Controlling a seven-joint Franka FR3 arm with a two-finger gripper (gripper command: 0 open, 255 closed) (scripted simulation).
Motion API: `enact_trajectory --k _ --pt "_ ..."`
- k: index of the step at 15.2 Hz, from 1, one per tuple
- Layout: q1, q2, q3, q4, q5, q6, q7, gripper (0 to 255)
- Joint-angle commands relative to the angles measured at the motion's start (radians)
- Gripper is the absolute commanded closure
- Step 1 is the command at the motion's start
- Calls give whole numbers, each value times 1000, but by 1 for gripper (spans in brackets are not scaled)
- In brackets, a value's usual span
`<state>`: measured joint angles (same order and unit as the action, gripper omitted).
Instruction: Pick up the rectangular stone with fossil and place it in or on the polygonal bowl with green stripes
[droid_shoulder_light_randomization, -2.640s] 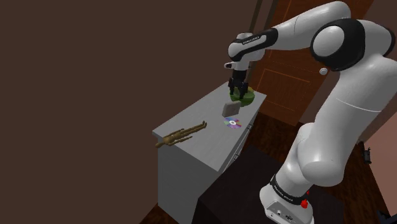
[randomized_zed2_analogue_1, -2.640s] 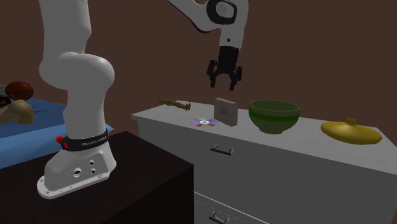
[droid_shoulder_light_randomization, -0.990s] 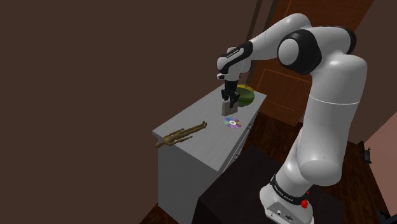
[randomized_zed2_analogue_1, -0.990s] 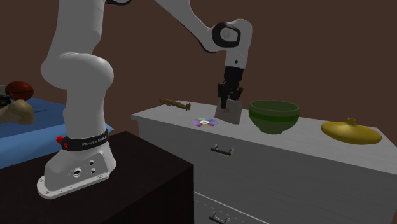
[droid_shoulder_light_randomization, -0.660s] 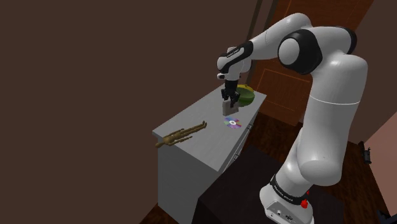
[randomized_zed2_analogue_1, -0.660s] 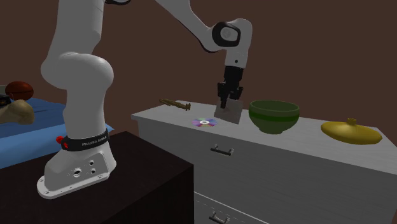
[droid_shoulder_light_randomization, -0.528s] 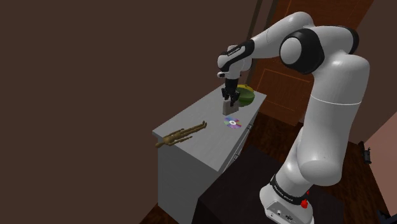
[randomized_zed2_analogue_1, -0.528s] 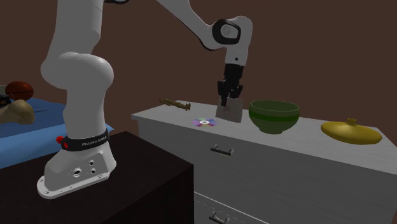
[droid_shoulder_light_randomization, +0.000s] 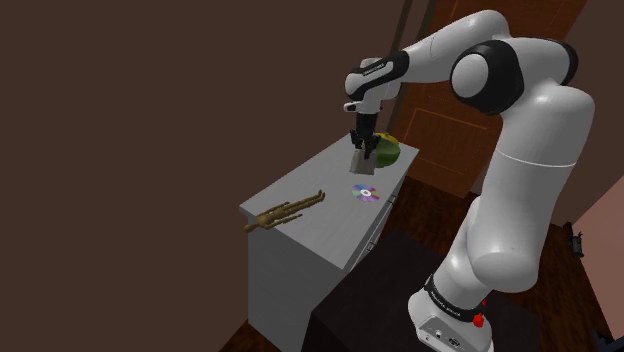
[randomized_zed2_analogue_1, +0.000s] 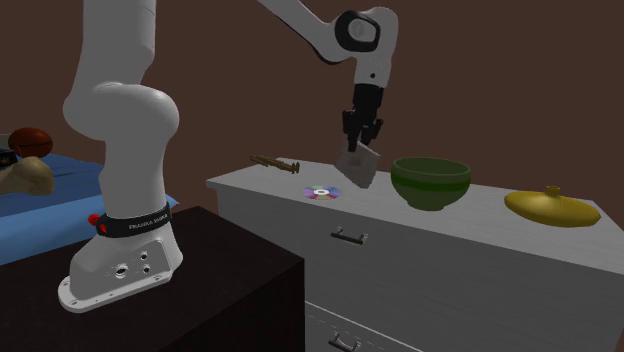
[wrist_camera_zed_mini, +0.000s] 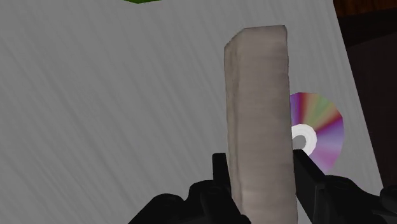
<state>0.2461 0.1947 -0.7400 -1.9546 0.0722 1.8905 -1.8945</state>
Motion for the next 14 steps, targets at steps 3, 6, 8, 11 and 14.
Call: enact_trajectory --k 3,6,8,11,14 --pt "5 -26 -5 32 -19 -51 10 255" --pt "9 -42 -7 57 -29 -88 17 255" --pt "10 -51 -8 75 -36 -113 20 255" --pt "12 -63 -9 105 -44 -151 25 255" --pt "14 -72 -10 136 -51 -190 28 255"
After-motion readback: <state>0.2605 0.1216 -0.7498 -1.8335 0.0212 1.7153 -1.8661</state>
